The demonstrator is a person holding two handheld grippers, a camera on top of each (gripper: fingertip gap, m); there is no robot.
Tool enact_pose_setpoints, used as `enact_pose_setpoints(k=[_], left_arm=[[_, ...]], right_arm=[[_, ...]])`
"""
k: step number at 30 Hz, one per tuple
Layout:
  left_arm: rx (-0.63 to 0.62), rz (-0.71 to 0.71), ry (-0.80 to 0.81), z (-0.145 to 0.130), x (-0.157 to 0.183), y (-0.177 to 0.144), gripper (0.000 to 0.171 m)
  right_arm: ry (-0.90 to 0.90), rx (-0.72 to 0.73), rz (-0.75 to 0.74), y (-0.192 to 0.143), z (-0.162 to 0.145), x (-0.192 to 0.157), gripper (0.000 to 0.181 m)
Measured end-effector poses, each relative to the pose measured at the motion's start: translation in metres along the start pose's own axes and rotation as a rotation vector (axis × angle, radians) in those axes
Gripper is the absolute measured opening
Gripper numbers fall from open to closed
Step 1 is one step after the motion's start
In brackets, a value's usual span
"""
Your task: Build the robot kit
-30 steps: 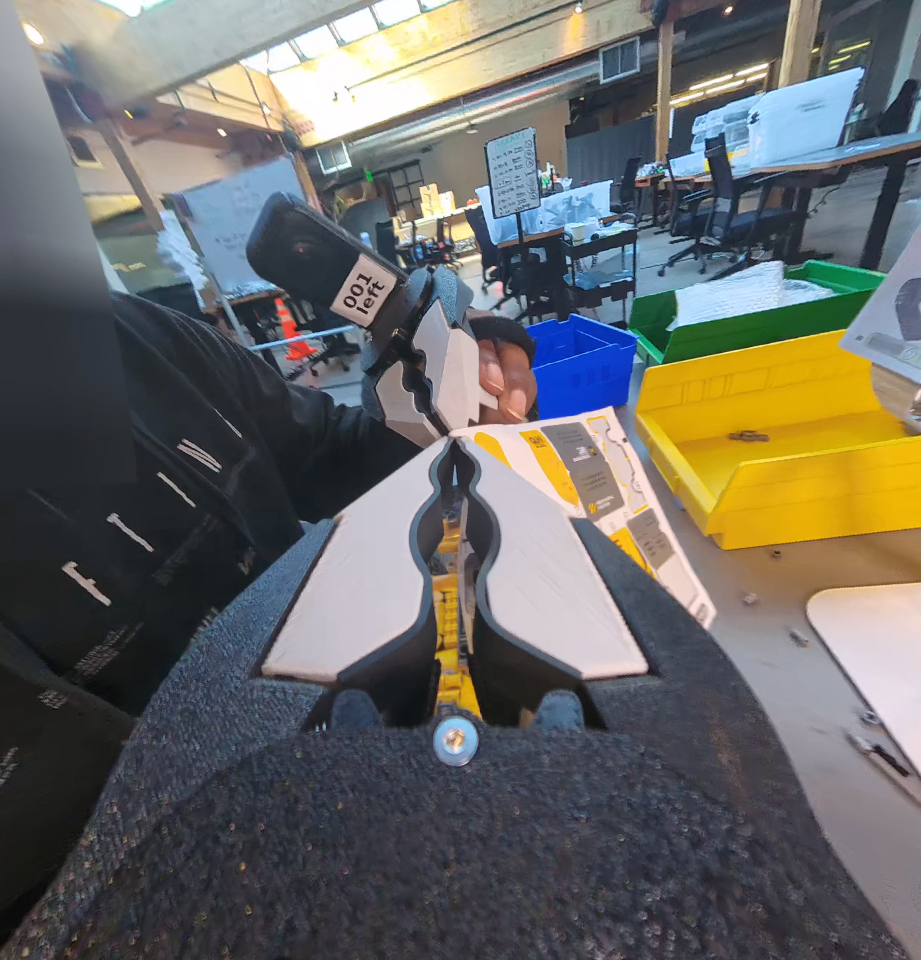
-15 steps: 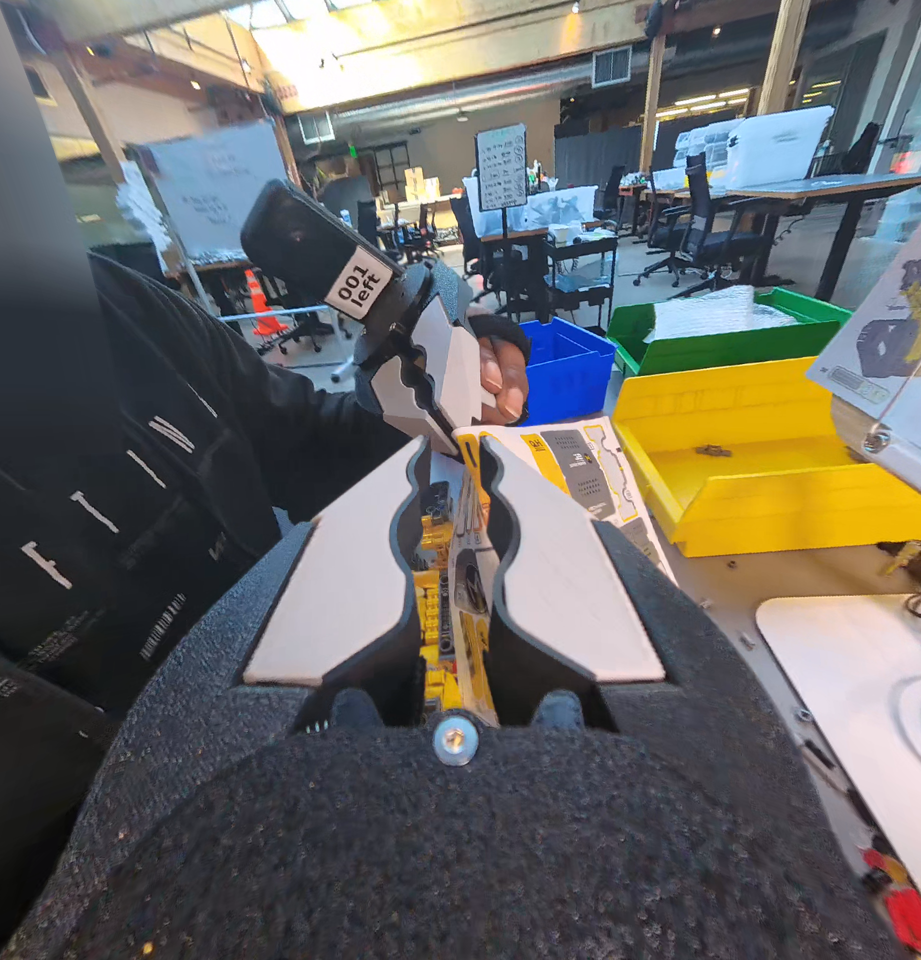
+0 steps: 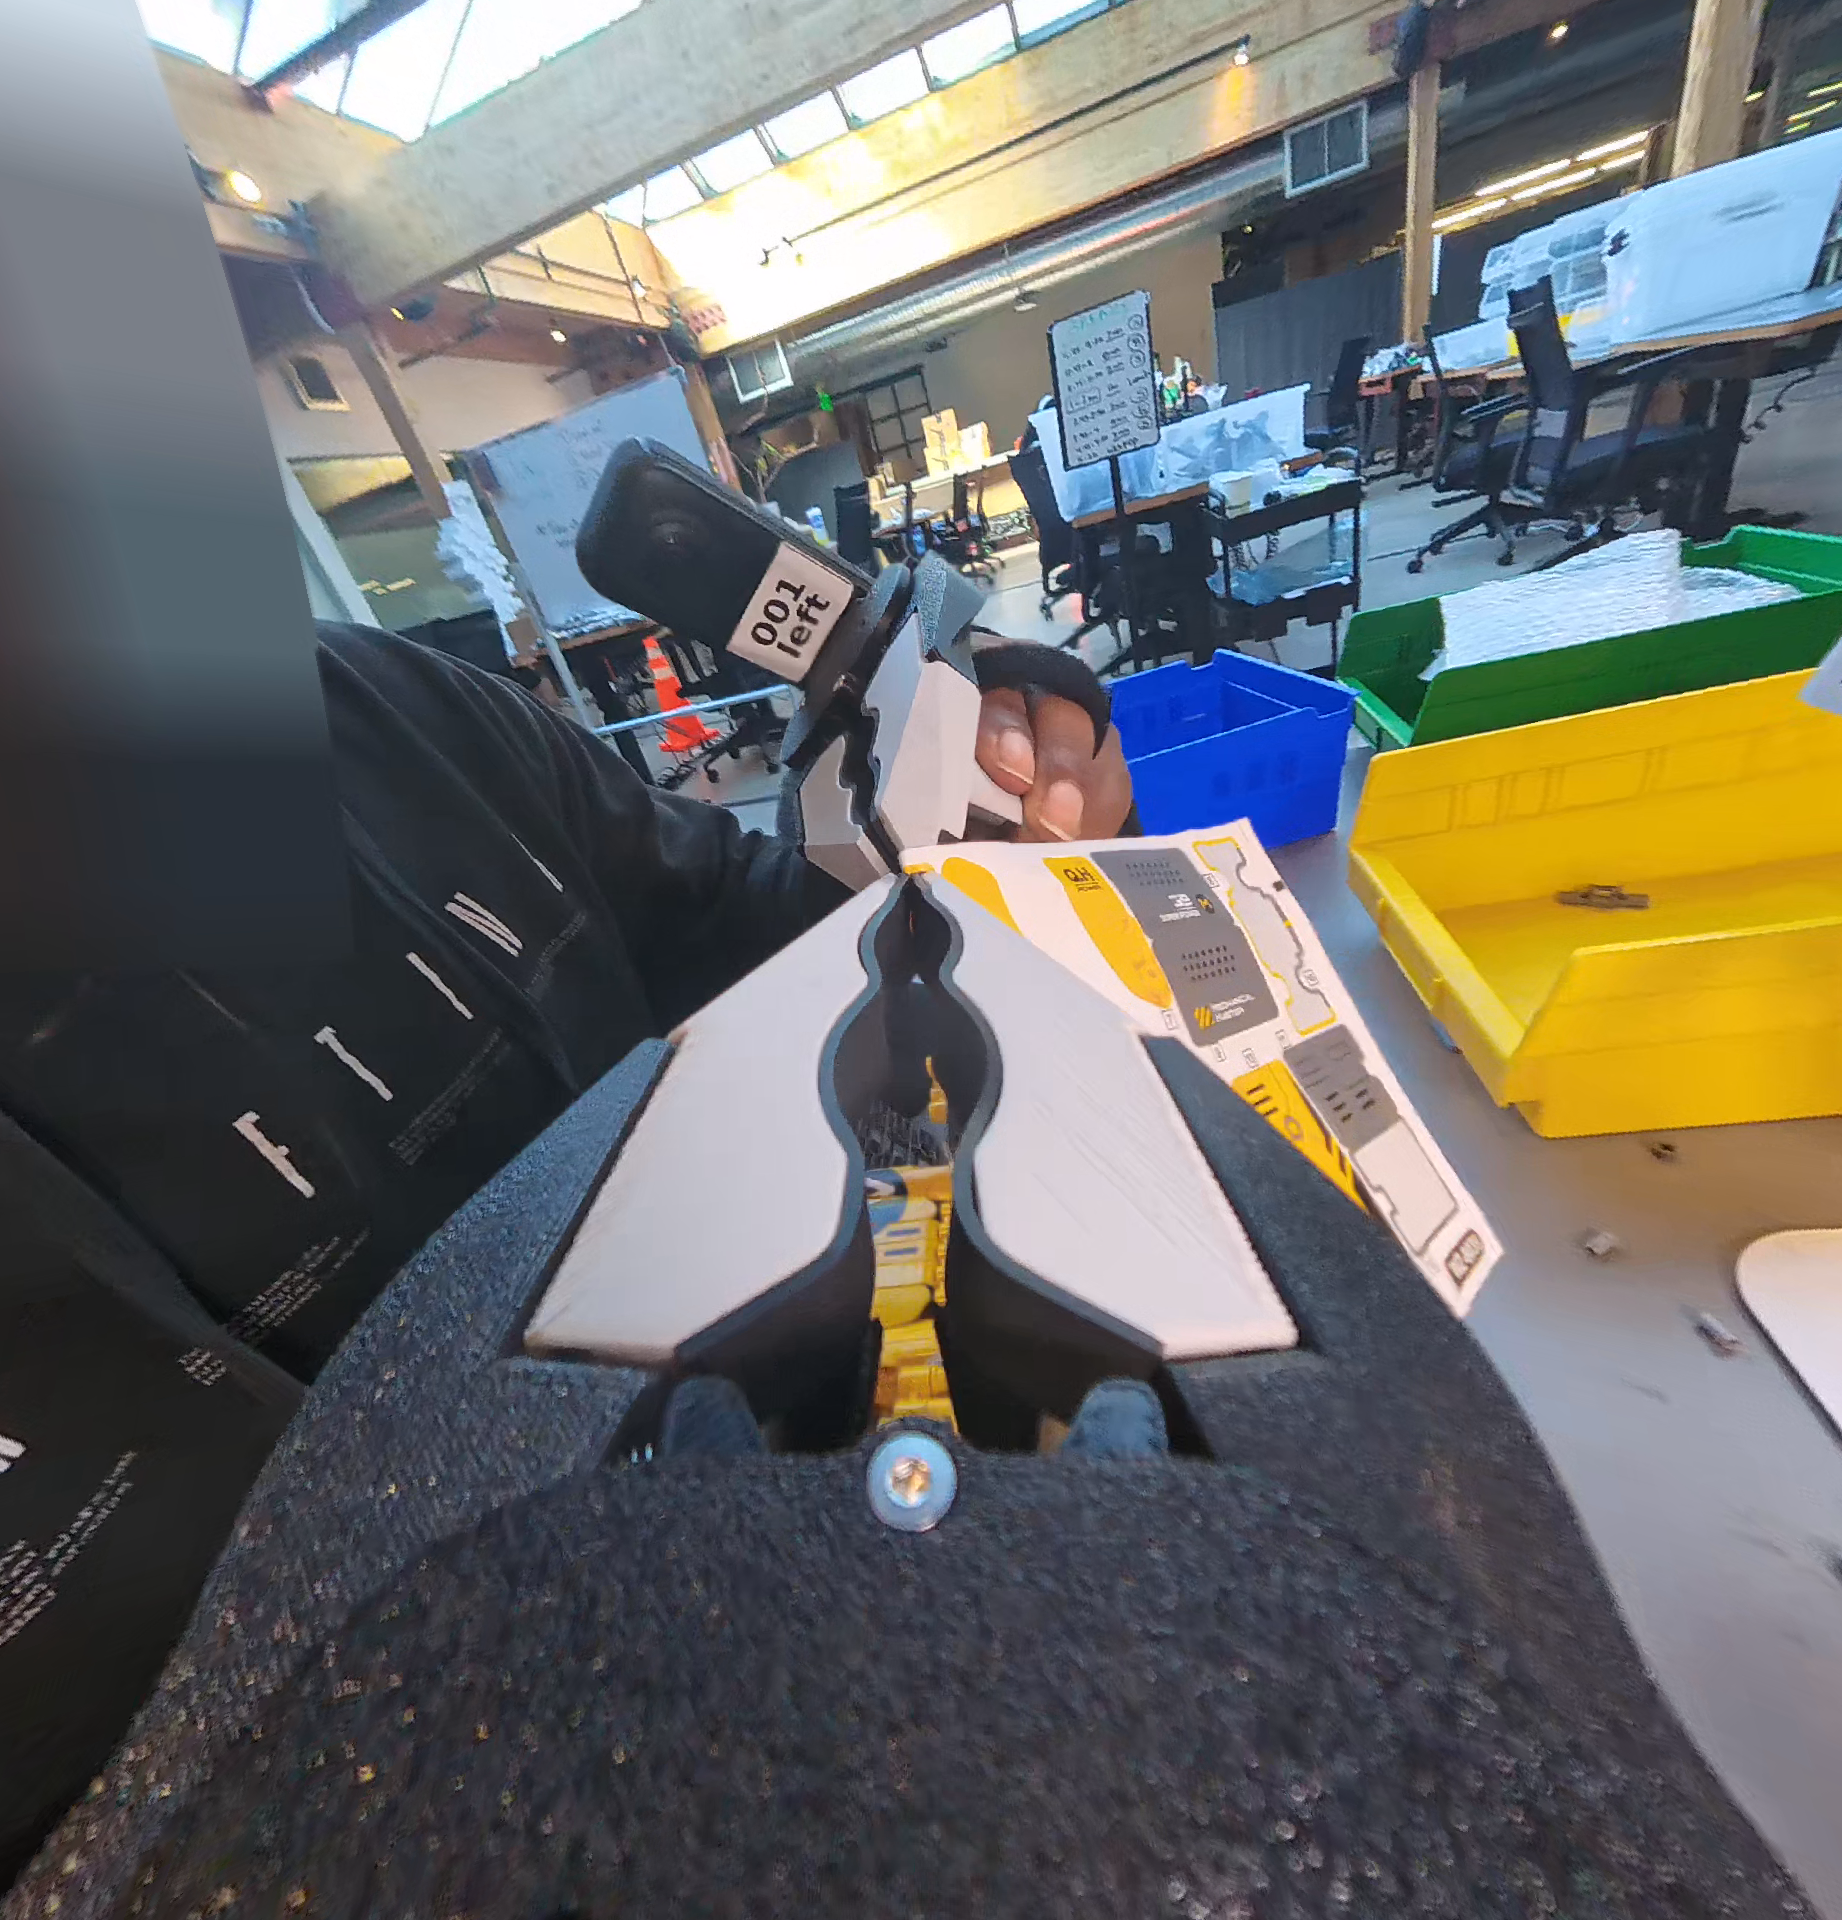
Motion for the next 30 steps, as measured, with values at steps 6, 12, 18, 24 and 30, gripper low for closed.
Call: enact_pose_setpoints(k=[6, 12, 18, 24, 30], left_arm=[[0.015, 0.009, 0.027, 0.000, 0.000, -0.001, 0.000], [0.031, 0.021, 0.114, 0.003, 0.003, -0.003, 0.000], [0.030, 0.049, 0.214, 0.006, 0.005, -0.004, 0.000], [0.007, 0.073, 0.317, 0.009, 0.007, -0.005, 0.000], [0.029, 0.093, 0.219, 0.006, -0.001, -0.009, 0.000]], right_arm=[[0.132, 0.056, 0.058, 0.000, -0.003, 0.005, 0.000], [0.235, 0.101, 0.126, 0.002, -0.006, 0.006, 0.000], [0.262, 0.118, 0.141, 0.004, -0.005, 0.005, 0.000], [0.242, 0.122, 0.105, -0.001, -0.002, 0.007, 0.000], [0.179, 0.197, 0.082, -0.004, 0.010, 0.004, 0.000]])
Point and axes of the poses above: each gripper's, where its closed fingertips meet, y out along the fingers, z out of its top, x = y × z across the jaws, the point moved 8 cm from there along -y, back along the fingers, and after that the axes turned 7 degrees about x, right-handed, at the moved point
